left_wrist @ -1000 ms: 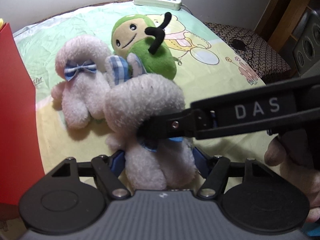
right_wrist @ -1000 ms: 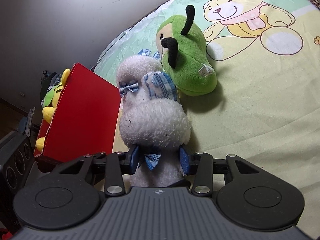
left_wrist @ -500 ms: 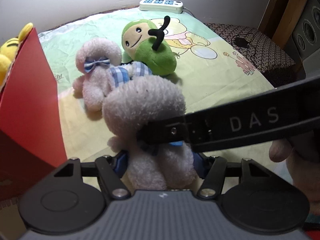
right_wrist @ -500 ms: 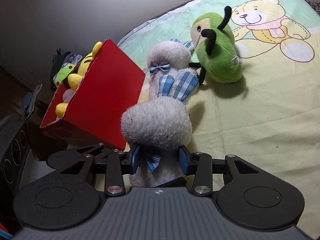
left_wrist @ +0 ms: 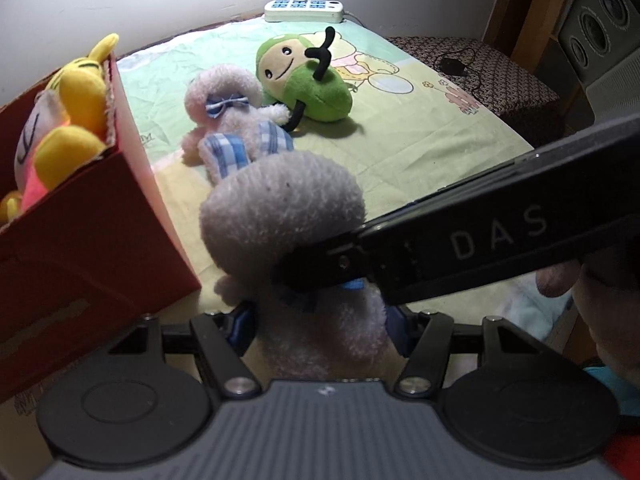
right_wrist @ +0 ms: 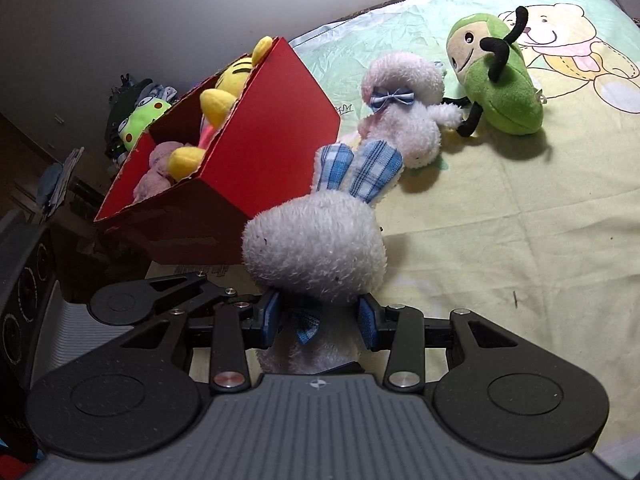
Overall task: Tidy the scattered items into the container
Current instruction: 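Lift the white bunny with both grippers and carry it toward the red box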
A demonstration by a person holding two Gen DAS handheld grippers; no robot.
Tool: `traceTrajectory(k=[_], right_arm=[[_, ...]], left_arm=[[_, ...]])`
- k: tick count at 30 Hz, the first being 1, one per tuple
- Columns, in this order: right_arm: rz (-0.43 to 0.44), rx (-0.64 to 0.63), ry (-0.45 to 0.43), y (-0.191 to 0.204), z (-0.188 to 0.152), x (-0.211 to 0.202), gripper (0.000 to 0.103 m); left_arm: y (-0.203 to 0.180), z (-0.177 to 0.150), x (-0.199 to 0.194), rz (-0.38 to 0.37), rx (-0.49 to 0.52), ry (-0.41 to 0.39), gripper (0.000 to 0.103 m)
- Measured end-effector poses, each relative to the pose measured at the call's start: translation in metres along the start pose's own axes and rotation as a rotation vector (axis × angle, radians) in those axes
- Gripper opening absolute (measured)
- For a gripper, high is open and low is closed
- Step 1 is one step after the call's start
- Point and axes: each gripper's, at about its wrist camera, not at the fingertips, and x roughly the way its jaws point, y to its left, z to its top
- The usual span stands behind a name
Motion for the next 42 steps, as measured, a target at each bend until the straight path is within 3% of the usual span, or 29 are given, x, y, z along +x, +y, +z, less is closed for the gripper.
traceTrajectory(k=[9,16,31,42], right_arm=[[-0.095,0.013,-0.02,0.073,-0.034,0.016,0.042],[-0.119,0.034,-0.051,0.115,-0.059,0.029,0.042],[-0.058,-0.106,-0.094,0.197,-0.068,0.038,0.041],[0.009,-0.172,-0.162,0.222,-0.052,0.028,0.041]], left_arm=[[0.039,-0.041,-0.045,-0.085,0.104,0.004,0.061],[0.062,-0.075,-0.071,-0.1,0.141,-0.005,0.061],[0.107,-0.124,-0.151,-0.025,0.034,-0.143,0.061],[0.12,-0.115,-0.188,0.042,-0.039,-0.252,0.061]])
